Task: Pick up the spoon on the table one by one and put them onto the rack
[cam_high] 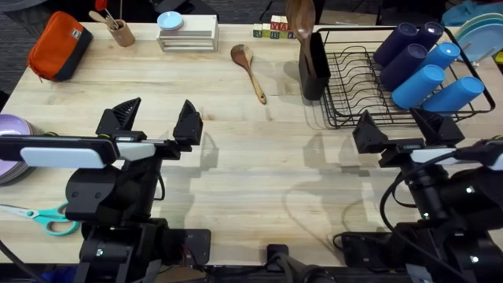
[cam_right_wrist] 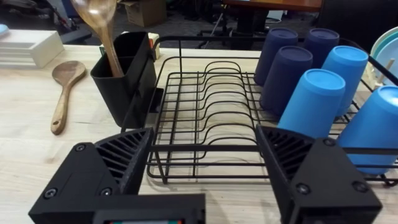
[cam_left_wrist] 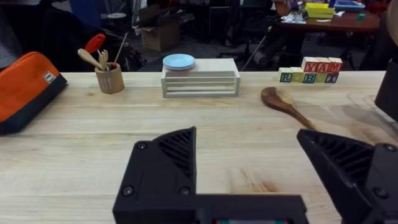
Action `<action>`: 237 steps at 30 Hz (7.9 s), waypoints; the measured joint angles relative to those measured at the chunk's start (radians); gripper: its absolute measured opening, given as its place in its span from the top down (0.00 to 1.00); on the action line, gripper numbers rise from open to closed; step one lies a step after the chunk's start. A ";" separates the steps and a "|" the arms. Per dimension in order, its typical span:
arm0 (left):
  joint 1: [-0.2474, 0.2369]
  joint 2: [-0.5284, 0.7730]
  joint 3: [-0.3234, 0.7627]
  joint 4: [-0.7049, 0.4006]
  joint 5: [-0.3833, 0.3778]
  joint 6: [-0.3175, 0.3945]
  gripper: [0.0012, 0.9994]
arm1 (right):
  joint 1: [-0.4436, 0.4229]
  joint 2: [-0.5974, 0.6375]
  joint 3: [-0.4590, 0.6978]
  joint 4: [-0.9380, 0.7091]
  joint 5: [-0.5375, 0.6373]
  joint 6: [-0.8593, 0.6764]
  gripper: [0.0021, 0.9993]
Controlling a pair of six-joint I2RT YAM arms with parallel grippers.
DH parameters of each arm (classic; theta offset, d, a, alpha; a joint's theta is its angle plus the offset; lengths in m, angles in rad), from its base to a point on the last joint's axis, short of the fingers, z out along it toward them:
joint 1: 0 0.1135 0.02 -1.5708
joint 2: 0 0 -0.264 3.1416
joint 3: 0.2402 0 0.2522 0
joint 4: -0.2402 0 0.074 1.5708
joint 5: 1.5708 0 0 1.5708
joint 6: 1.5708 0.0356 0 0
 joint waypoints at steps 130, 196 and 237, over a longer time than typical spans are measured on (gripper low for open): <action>-0.385 2.158 1.646 -0.605 -0.191 -0.804 0.00 | 0.000 1.146 1.305 -0.955 -0.059 0.000 0.00; -0.389 2.180 1.689 -0.737 -0.252 -0.748 0.96 | 0.000 1.146 1.305 -0.955 -0.059 0.000 0.00; -0.558 1.565 1.667 -0.797 -0.509 -0.566 0.96 | 0.000 0.999 1.305 -0.940 -0.058 -0.079 0.00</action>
